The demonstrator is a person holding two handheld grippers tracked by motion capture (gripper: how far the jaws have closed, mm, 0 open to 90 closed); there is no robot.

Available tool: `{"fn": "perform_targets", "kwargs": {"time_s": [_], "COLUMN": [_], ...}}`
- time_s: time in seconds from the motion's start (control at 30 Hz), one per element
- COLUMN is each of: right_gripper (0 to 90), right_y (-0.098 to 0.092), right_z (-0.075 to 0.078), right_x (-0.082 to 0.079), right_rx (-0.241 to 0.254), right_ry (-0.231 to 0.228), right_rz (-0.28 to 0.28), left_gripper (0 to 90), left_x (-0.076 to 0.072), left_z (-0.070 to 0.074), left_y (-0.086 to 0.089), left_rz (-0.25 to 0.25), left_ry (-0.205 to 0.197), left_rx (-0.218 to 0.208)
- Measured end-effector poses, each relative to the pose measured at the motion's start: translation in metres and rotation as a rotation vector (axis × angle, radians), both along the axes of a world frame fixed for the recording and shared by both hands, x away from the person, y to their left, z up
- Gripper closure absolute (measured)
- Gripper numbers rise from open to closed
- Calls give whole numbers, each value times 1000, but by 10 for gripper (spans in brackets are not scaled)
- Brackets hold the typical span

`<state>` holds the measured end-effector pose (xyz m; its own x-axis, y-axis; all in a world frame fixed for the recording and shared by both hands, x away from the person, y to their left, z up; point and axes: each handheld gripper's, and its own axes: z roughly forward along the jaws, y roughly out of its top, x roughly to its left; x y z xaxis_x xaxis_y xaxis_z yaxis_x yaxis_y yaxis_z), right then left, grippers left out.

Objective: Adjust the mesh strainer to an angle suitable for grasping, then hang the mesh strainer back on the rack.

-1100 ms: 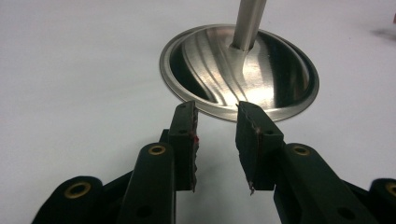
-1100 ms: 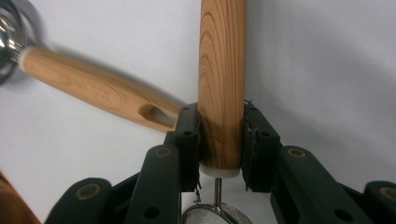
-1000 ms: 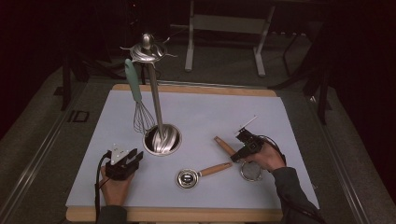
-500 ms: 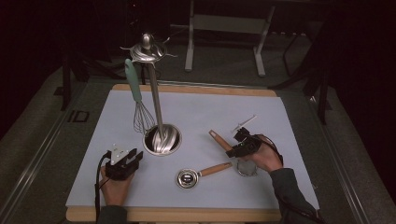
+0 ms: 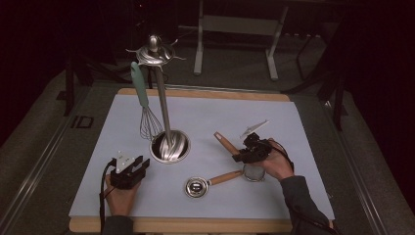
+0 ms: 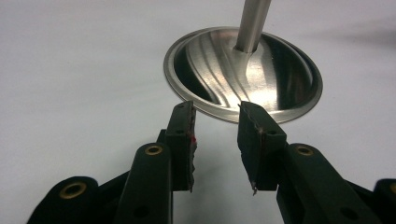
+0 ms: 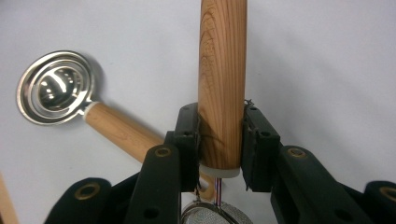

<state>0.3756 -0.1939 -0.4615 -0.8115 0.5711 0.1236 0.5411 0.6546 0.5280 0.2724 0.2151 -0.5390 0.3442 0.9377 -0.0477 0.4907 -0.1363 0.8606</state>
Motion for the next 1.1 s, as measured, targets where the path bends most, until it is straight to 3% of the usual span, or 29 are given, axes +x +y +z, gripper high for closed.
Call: {"fn": "perform_targets", "kwargs": {"time_s": [0.33,0.6,0.9,1.1], "right_gripper": [707,707,707,707], "right_y": [1,6,12,17], "right_z": [2,11,16,18], "right_x": [-2,-6,-7,-10], "right_rx": [18,46,86,106], "right_ry": [-22,-77,-77,-107], "right_rz": [14,36,63,90], "left_gripper": [662,660,646,640], "left_x": [0,0,0,0], "left_z": [0,0,0,0], "left_y": [0,0,0,0], "left_rz": [1,2,8,12], "left_ry": [0,0,1,3], "left_rx": [0,1,5,3]}}
